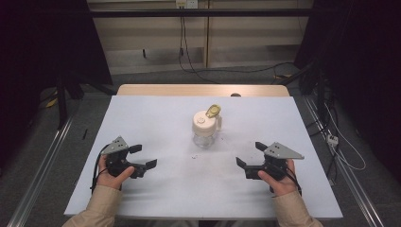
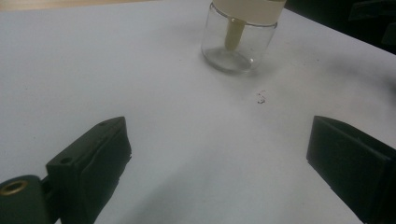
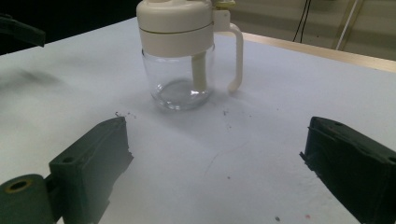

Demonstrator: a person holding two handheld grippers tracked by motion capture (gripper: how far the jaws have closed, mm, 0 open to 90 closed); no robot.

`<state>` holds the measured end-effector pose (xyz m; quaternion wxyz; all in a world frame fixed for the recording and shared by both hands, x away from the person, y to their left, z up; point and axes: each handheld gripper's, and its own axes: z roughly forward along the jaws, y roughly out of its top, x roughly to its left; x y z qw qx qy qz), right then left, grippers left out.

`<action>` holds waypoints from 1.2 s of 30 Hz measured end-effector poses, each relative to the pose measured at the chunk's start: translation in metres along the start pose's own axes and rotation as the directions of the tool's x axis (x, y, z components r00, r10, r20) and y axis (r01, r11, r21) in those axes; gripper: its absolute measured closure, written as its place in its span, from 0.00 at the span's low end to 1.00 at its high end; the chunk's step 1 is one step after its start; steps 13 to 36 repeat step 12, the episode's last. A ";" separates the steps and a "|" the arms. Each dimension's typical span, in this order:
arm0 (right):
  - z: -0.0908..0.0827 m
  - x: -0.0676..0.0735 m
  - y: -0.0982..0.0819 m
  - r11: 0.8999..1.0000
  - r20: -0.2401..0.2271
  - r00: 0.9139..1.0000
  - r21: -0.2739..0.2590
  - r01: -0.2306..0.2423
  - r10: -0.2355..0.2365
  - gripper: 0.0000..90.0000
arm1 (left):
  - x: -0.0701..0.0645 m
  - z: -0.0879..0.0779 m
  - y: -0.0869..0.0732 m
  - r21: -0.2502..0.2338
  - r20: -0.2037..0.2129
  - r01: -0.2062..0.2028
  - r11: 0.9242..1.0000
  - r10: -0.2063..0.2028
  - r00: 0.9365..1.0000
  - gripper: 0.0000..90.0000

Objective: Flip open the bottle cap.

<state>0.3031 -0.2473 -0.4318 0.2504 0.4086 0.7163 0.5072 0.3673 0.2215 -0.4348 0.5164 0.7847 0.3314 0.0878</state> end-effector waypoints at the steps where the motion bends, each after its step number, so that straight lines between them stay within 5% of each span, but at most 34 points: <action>1: -0.003 -0.001 -0.001 1.000 0.005 1.000 0.002 -0.003 0.003 0.07 | 0.000 -0.001 -0.001 -0.003 -0.003 0.002 1.000 -0.002 1.000 0.06; 12: -0.035 -0.013 -0.021 1.000 0.037 0.999 0.004 -0.005 0.005 0.08 | -0.001 -0.004 -0.003 -0.025 -0.010 0.019 1.000 -0.019 1.000 0.06; 36: -0.035 -0.013 -0.021 1.000 0.037 0.999 0.004 -0.005 0.005 0.08 | -0.001 -0.004 -0.003 -0.025 -0.010 0.019 1.000 -0.019 1.000 0.06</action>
